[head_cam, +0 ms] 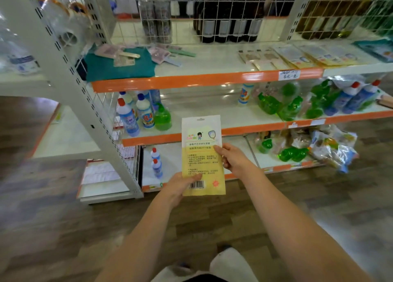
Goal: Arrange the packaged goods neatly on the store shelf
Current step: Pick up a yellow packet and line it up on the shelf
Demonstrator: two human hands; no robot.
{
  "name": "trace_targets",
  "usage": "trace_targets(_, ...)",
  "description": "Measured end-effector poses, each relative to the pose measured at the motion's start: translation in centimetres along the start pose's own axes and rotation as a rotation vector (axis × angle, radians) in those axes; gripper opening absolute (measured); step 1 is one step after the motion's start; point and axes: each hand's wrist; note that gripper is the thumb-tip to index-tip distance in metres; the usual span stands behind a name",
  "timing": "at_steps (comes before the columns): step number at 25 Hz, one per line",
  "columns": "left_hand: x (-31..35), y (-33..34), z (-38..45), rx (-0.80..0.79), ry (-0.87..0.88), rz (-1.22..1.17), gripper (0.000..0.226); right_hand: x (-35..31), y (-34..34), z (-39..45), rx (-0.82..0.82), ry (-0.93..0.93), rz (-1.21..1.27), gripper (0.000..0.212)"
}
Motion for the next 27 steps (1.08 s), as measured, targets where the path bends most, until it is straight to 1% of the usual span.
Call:
trace_targets(3,-0.2,-0.8,0.0,-0.017,0.019,0.051,0.025,0.5,1.0,-0.5,-0.003,-0.010,0.016,0.018)
trace_targets(5,-0.3,-1.0,-0.1,-0.010,0.023,0.090,0.026,0.6,1.7,-0.9,0.011,-0.015,0.020,0.017)
trace_targets(10,-0.4,-0.8,-0.4,0.039,0.056,0.113,0.020,0.8,2.7,-1.4,0.049,-0.022,-0.003,0.021)
trace_targets(13,-0.3,-0.9,-0.4,0.046,0.057,0.158,0.020,1.0,3.0,-1.4,0.048,-0.014,0.015,0.018)
trace_targets(17,0.0,-0.9,-0.6,0.039,0.038,0.215,0.030,1.0,3.1,-1.3,0.083,0.036,-0.015,0.013)
trace_targets(19,0.2,-0.9,-0.6,0.030,0.054,0.259,0.032,0.9,3.1,-1.1,0.160,0.062,-0.037,0.013)
trace_targets(22,0.4,-0.7,-0.4,0.033,0.109,0.363,0.030,1.0,3.5,-0.5,0.326,0.062,-0.107,0.030)
trace_targets(24,0.3,-0.6,-0.2,0.078,0.157,0.482,0.027,0.6,4.4,-0.5,0.377,0.033,-0.205,0.042)
trace_targets(25,0.3,-0.7,0.0,0.099,0.187,0.553,0.026,0.4,5.0,-0.5,0.358,0.023,-0.232,0.049)
trace_targets(27,0.2,-0.6,0.3,0.123,0.243,0.710,0.025,-0.1,6.7,-0.9,0.235,0.050,-0.164,0.063)
Point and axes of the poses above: each hand's wrist, its own z-axis towards the middle knuckle, its own y-axis out of the palm, x = y × z, and after that the axes turned 12 degrees about y, right-handed
